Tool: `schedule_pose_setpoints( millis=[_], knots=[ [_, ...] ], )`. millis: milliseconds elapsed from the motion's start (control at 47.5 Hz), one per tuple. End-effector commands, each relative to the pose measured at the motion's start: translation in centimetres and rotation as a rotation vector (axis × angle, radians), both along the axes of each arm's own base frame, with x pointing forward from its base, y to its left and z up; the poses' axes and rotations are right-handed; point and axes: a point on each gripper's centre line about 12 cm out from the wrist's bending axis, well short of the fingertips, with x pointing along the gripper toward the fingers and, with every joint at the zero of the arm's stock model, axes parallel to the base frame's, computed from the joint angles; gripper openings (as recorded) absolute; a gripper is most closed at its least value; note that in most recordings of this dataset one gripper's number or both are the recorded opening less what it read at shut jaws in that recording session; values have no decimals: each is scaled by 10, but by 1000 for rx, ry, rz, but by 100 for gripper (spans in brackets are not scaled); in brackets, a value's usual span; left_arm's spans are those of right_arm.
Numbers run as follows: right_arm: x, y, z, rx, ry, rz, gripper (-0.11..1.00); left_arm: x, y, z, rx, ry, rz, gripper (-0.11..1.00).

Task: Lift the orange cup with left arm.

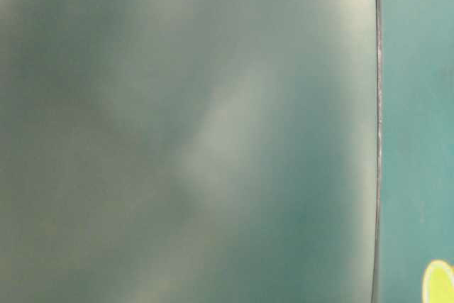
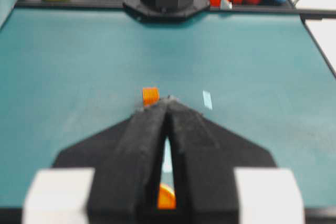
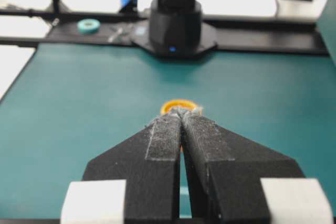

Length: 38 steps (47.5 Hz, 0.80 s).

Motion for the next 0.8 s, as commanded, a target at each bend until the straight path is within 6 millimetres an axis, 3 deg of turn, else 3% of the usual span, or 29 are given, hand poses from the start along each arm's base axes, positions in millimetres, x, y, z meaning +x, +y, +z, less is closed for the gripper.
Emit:
schedule_pose_setpoints(
  millis=[0,189,337,505,779],
  knots=[
    [2,0,11,2,-28,0,0,3,0,1,2,18,-2,0],
    [2,0,11,0,-28,0,0,7,0,-10,-2,84,-1,4],
    [2,0,11,-1,-25,0,0,12,0,-24,-11,143,1,16],
    [2,0,11,-1,-25,0,0,18,0,-42,-15,210,2,33],
    [2,0,12,-3,-26,2,0,26,0,-61,-15,276,2,72]
  ],
)
